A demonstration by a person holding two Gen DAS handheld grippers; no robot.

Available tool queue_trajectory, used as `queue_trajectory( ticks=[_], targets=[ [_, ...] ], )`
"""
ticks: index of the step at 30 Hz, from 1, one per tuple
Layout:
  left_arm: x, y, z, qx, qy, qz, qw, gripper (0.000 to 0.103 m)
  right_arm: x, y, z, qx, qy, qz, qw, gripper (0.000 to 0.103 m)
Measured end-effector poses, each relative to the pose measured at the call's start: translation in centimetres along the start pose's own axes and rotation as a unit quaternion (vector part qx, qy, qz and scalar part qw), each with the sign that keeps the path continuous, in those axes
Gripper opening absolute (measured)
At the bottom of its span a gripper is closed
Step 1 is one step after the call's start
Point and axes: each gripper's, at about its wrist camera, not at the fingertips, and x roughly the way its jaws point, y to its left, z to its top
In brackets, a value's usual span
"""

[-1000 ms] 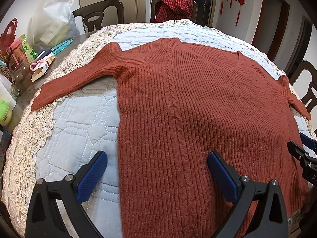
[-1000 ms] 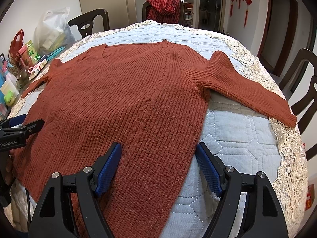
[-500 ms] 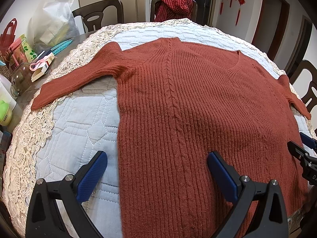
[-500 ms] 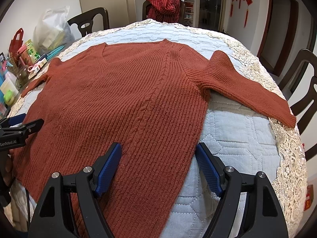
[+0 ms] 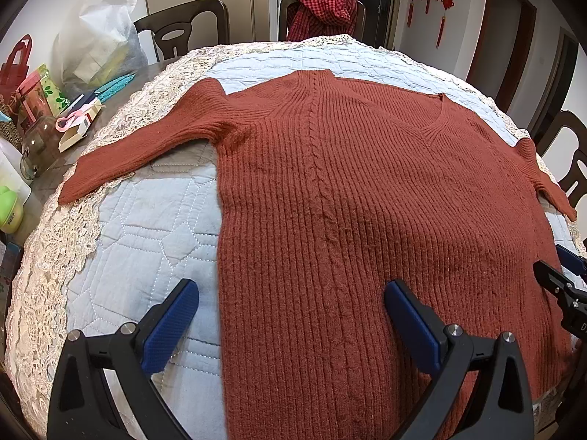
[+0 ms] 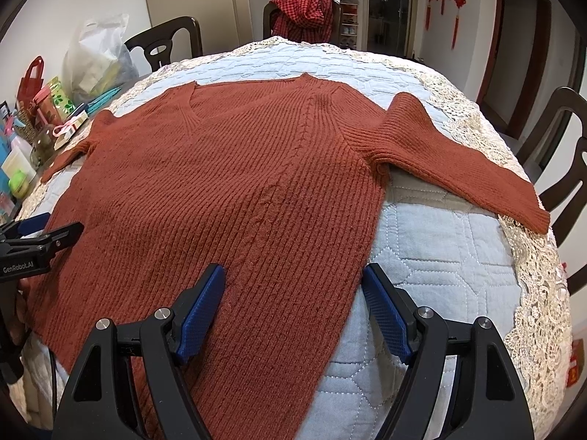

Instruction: Fold small clothes

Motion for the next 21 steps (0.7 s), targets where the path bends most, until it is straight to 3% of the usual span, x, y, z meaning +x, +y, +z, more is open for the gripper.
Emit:
queue_trajectory(
  ticks=[21],
  targets=[
    [-0.17,-0.13,0.02,0.000,-0.003,0.001,1.0000,0.103,-0.03,0.06,-0.02,-0.004,-0.003,-0.002,1.000,0.077]
  ],
)
